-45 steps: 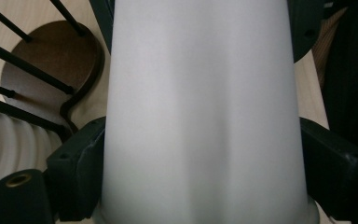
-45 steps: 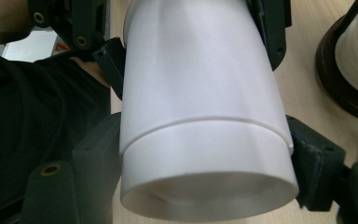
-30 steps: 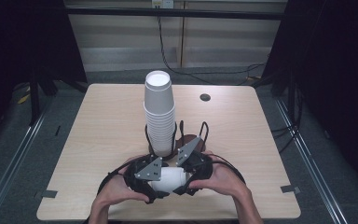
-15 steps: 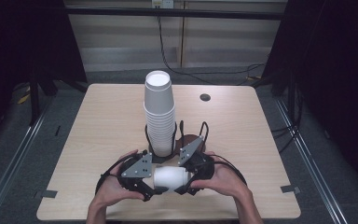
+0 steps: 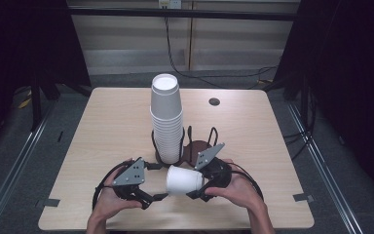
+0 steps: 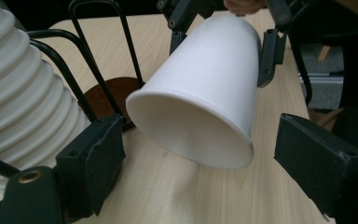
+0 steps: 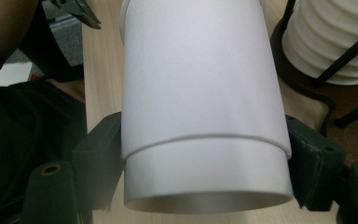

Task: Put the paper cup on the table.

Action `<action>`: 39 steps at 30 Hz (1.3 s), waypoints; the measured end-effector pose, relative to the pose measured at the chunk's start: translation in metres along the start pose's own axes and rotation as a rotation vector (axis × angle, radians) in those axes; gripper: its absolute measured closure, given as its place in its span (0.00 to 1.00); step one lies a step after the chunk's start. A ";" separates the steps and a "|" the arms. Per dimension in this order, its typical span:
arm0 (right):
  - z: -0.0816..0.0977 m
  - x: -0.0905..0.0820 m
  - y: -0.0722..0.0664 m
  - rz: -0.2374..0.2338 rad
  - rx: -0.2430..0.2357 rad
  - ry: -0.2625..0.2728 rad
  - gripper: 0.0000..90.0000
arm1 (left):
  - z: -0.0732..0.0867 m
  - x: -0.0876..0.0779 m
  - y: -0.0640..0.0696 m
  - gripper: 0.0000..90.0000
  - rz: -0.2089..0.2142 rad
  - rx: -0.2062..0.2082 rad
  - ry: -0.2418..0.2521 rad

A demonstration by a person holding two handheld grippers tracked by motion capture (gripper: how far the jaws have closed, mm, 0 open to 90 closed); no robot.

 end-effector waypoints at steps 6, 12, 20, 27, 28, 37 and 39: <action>0.000 -0.004 0.002 0.006 0.030 0.088 0.26 | 0.002 -0.002 0.001 0.17 -0.009 -0.035 0.032; 0.002 -0.004 0.001 0.008 0.051 0.170 0.26 | 0.003 -0.002 0.003 0.18 -0.003 -0.061 0.062; 0.006 -0.003 0.001 -0.001 0.074 0.273 0.26 | 0.004 -0.003 0.001 0.18 -0.012 -0.096 0.118; 0.009 0.001 0.002 -0.007 0.086 0.338 0.26 | 0.007 -0.001 0.000 0.17 -0.020 -0.119 0.134; 0.010 0.002 0.001 -0.011 0.086 0.357 0.25 | 0.007 0.000 0.000 0.17 -0.016 -0.120 0.138; 0.011 0.004 0.000 -0.047 0.098 0.455 0.25 | 0.011 0.002 0.001 0.17 -0.019 -0.125 0.141; 0.011 0.002 0.000 -0.057 0.102 0.487 0.25 | 0.013 0.002 0.002 0.17 -0.011 -0.133 0.149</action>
Point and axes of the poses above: each handheld gripper's, and its own axes: x roughly forward along the jaws, z roughly out of its underside, y roughly to its right, the point moved 8 cm from there along x, roughly forward along the jaws, and after that the axes turned 7 degrees about y, right-handed, at the moved point
